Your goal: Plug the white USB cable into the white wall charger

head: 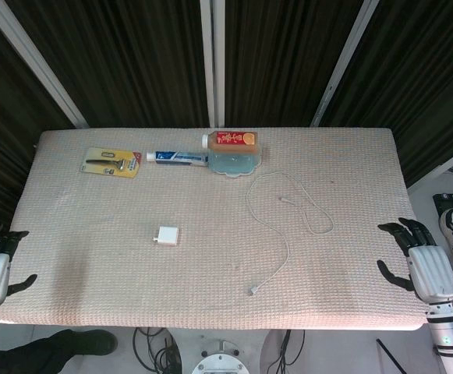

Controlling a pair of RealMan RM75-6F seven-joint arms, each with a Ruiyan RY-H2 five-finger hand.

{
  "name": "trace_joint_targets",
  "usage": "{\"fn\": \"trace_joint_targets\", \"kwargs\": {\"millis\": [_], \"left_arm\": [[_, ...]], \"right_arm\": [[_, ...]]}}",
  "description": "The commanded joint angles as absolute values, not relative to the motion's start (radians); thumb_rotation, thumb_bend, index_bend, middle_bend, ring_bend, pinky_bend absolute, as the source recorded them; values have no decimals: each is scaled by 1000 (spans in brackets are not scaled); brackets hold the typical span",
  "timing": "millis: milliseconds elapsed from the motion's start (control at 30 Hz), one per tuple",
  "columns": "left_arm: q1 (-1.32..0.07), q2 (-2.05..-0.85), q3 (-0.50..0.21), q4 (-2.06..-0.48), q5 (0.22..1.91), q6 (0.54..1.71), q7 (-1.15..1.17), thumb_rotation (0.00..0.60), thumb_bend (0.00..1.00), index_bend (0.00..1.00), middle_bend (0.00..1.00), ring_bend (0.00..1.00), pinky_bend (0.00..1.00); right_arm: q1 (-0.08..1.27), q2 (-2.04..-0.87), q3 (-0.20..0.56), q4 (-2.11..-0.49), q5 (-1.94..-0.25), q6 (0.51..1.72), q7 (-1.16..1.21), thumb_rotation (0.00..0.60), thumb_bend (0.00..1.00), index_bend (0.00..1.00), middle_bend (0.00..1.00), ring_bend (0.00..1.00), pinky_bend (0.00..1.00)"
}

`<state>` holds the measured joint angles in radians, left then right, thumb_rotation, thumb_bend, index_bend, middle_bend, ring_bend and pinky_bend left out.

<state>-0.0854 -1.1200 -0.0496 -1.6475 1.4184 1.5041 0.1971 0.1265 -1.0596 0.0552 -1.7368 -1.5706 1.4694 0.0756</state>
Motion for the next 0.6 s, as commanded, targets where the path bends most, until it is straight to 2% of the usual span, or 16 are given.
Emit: {"fn": "trace_joint_targets", "kwargs": {"millis": [33,400,600], "left_arm": [[-88,-1119,-52,-1646,1413,1497,194,600,67,206,228,39,34],[-93,-1122,-55,-1639,1425,1490,188,600,66,206,228,39,33],[-100,-1127,-54,-1644,1443,1488,192,600,66,206,228,39,34]], "right_arm": [[129,-1059,58,-1742,-1565,1465,71,600,240,213,219,100,112],[158,-1066,42,-1748,-1625,1434,91,600,240,213,238,100,112],[322,-1081,28,-1786,-1755,1220,47,600,247,215,260,100,112]]}}
